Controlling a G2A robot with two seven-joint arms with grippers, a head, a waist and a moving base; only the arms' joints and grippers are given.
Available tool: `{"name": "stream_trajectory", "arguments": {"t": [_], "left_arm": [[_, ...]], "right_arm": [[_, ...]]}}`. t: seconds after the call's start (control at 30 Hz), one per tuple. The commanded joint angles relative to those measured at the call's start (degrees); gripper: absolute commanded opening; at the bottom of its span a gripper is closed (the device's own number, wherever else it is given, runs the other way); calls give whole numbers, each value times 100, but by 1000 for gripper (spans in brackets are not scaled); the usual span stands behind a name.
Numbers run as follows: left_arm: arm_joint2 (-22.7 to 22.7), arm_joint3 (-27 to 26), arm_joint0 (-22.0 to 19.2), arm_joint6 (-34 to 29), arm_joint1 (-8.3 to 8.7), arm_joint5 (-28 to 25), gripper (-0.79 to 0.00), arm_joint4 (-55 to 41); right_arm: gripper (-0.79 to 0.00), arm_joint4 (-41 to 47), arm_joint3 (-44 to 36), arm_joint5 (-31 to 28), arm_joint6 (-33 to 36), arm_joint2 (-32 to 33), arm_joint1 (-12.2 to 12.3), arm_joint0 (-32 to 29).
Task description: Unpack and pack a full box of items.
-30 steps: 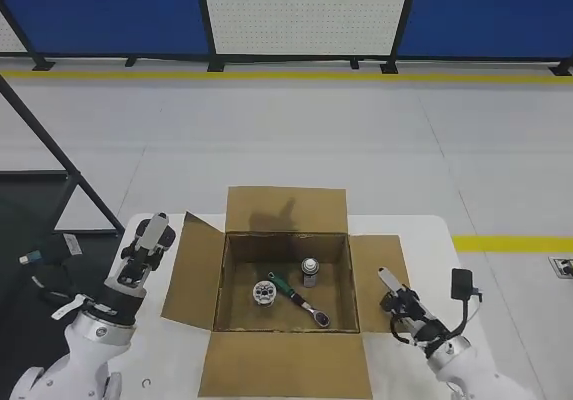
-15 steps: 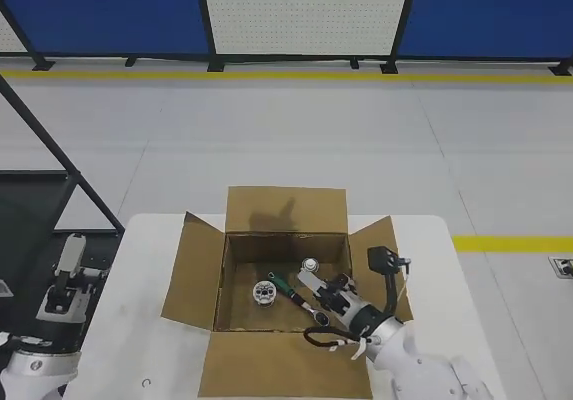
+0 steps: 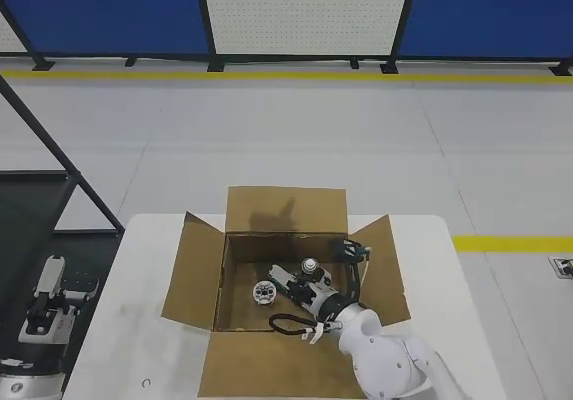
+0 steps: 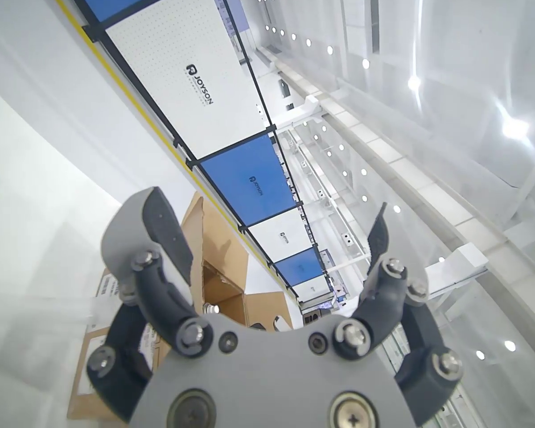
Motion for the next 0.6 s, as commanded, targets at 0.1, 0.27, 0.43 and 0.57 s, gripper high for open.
{"name": "stream_trajectory", "arguments": {"t": [0.1,0.27,0.43,0.57], "left_arm": [[23,-6,-2,-21,0,14,0,37],[106,62,-95,-140,-6,100,0,-82],[-32,131,-60,-337,-4,86,0,-295],[-115,133,27,-427,-13,37,0,-496]], "right_arm": [[0,-116,83,-30,-69,-63,-5,-16],[0,-832,796,412,327,-517,-90,604],[0,-1556,1409,667,1005,-954,-179,1262],[0,-2127,1930,938,1145,-1259,-280,1668]]}}
